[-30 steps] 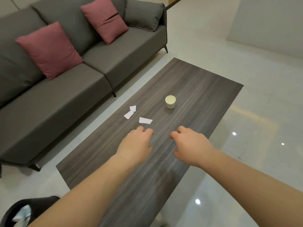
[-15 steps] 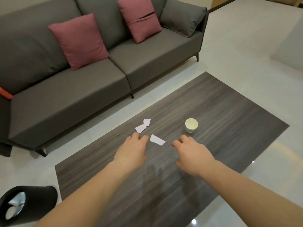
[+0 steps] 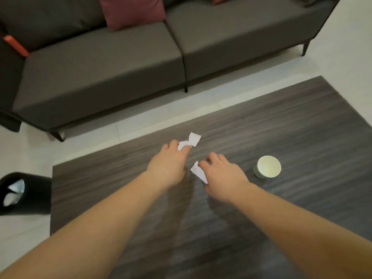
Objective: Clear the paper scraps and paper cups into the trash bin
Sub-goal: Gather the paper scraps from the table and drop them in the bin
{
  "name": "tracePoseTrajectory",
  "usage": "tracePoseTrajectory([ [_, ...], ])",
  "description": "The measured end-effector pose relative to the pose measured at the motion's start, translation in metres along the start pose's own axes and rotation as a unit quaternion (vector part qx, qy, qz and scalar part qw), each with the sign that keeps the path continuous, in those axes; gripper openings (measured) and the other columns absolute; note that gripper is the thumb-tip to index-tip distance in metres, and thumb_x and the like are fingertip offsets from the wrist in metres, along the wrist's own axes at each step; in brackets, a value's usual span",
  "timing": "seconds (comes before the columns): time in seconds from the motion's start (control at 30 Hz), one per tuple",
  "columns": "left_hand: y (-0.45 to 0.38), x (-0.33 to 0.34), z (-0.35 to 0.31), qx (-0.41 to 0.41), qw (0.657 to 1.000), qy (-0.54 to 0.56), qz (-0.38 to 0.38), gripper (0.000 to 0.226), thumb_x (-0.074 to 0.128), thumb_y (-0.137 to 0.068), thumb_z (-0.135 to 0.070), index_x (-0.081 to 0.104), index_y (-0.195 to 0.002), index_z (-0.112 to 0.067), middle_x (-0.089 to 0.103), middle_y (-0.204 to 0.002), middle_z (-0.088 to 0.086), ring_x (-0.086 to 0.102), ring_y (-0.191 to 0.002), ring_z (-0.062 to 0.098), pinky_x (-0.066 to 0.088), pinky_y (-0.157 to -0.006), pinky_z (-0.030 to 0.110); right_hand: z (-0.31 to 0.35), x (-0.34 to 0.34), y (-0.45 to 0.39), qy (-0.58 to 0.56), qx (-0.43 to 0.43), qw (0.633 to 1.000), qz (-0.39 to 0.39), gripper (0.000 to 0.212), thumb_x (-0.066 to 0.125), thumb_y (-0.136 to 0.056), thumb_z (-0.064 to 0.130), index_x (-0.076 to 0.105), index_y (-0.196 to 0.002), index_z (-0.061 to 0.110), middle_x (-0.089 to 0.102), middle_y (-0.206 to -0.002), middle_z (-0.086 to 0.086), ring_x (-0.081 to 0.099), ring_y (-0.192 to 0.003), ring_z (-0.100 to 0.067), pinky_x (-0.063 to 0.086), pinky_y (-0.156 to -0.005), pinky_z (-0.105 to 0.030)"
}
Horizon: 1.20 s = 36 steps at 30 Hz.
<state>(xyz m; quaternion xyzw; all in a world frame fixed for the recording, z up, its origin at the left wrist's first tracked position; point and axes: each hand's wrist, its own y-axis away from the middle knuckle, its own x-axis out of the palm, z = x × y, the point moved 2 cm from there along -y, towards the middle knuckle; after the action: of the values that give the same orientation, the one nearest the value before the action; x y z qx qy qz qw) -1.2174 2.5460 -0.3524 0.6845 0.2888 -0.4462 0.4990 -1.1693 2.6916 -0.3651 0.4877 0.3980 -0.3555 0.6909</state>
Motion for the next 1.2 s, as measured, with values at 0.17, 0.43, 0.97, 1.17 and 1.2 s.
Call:
tracePoseTrajectory([
  [0.17, -0.046, 0.021, 0.004, -0.012, 1.0, 0.008, -0.002, 0.055, 0.056, -0.084, -0.01, 0.038, -0.134, -0.024, 0.039, -0.125, 0.01, 0.043, -0.11, 0.031, 0.051, -0.083, 0.047, -0.015, 0.022, -0.041, 0.015, -0.028, 0.999, 0.033, 0.047, 0.061, -0.086, 0.023, 0.044, -0.13, 0.018, 0.039, -0.126, -0.006, 0.04, -0.119, -0.025, 0.043, -0.068, -0.035],
  [0.43, -0.097, 0.054, 0.013, -0.006, 1.0, -0.02, 0.013, 0.052, 0.058, -0.086, -0.013, 0.038, -0.133, -0.023, 0.037, -0.125, 0.011, 0.042, -0.11, 0.032, 0.049, -0.077, 0.044, -0.029, 0.064, -0.085, 0.022, -0.071, 0.996, 0.039, 0.052, 0.065, -0.083, 0.018, 0.043, -0.131, 0.021, 0.034, -0.133, -0.004, 0.035, -0.123, -0.026, 0.047, -0.067, -0.035],
  [0.97, -0.145, 0.073, 0.017, 0.084, 0.989, -0.112, 0.04, 0.062, 0.057, -0.089, -0.006, 0.032, -0.141, -0.026, 0.025, -0.15, 0.002, 0.038, -0.12, 0.029, 0.049, -0.077, 0.037, -0.038, 0.081, -0.107, 0.089, -0.194, 0.976, 0.03, 0.062, 0.066, -0.084, 0.016, 0.04, -0.14, 0.025, 0.03, -0.148, -0.002, 0.031, -0.13, -0.025, 0.046, -0.091, -0.04],
  [1.17, -0.148, 0.071, 0.018, 0.087, 0.991, -0.097, 0.025, 0.053, 0.056, -0.089, -0.003, 0.04, -0.136, -0.022, 0.038, -0.133, 0.004, 0.042, -0.107, 0.028, 0.045, -0.072, 0.035, -0.03, 0.079, -0.108, 0.082, -0.219, 0.971, 0.044, 0.051, 0.063, -0.086, 0.011, 0.047, -0.134, 0.018, 0.037, -0.137, -0.005, 0.038, -0.119, -0.026, 0.044, -0.085, -0.035],
  [1.2, -0.147, 0.072, 0.019, 0.088, 0.991, -0.094, 0.023, 0.051, 0.054, -0.09, -0.003, 0.041, -0.135, -0.021, 0.038, -0.131, 0.005, 0.042, -0.106, 0.028, 0.044, -0.071, 0.035, -0.029, 0.079, -0.108, 0.078, -0.22, 0.971, 0.046, 0.048, 0.062, -0.087, 0.01, 0.048, -0.132, 0.015, 0.039, -0.134, -0.006, 0.038, -0.116, -0.026, 0.045, -0.084, -0.035],
])
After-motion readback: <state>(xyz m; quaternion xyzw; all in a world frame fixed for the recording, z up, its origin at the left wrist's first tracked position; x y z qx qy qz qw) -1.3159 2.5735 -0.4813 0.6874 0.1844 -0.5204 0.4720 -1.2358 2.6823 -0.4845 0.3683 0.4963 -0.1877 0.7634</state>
